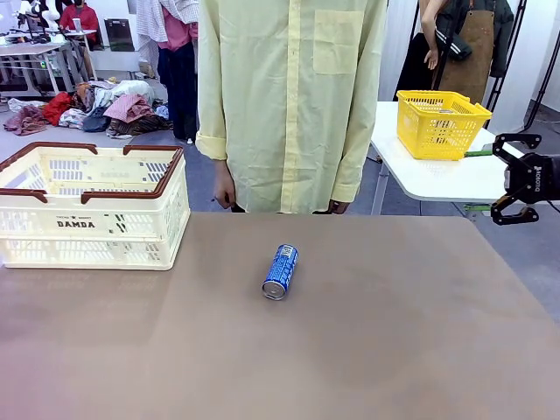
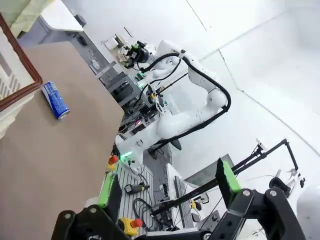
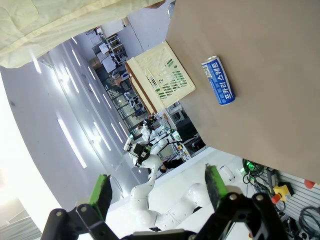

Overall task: Place the drinks into the Shopping basket.
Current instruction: Pick up one drink and place it into the Shopping basket.

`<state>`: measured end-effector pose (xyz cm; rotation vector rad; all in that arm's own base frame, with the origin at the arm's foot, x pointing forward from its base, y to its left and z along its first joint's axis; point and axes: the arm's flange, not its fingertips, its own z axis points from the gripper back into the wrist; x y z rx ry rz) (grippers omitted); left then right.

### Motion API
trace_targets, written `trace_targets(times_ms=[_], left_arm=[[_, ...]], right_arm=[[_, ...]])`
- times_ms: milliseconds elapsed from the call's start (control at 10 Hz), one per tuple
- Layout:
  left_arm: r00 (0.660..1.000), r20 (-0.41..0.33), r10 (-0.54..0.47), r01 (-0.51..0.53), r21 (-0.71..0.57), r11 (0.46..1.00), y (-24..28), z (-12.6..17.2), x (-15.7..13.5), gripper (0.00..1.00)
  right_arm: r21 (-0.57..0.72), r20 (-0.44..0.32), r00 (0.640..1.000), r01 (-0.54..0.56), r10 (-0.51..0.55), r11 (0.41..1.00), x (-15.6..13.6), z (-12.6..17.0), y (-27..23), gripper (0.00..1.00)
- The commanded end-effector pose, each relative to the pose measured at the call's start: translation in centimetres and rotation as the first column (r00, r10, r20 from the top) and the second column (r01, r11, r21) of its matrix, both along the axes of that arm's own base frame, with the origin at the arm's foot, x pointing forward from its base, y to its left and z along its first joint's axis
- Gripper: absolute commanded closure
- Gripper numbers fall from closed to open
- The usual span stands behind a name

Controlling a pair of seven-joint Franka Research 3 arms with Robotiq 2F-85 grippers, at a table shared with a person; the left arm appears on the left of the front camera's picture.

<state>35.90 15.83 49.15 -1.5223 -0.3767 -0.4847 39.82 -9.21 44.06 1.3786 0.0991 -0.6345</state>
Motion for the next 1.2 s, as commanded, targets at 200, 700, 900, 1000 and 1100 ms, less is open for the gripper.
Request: trace_targets(times_ms=[200,700,900,1000,1100], left_arm=[[0.999,0.041,-0.023,0.021,0.033,0.999,-0.15,1.98,-1.49,0.0],[0.999,0.041,-0.023,0.021,0.033,0.999,-0.15,1.98,-1.49,0.0],[0.999,0.041,-0.023,0.021,0.033,0.999,-0.15,1.98,-1.49,0.0],[0.999,0.041,-0.023,0.021,0.033,0.999,-0.15,1.98,-1.49,0.0],[0.999,0.041,-0.023,0.021,0.033,0.999,-0.15,1.98,-1.49,0.0]], right_arm=[[-0.003,0.0,1.0,-0.013,0.013,1.0,-0.03,0.31,-0.15,0.0],[-0.003,0.0,1.0,-0.013,0.013,1.0,-0.03,0.31,-0.15,0.0],[-0.003,0.0,1.0,-0.013,0.013,1.0,-0.03,0.31,-0.15,0.0],[-0.003,0.0,1.0,-0.013,0.013,1.0,-0.03,0.31,-0.15,0.0],[-0.003,0.0,1.0,-0.013,0.013,1.0,-0.03,0.31,-0.15,0.0]])
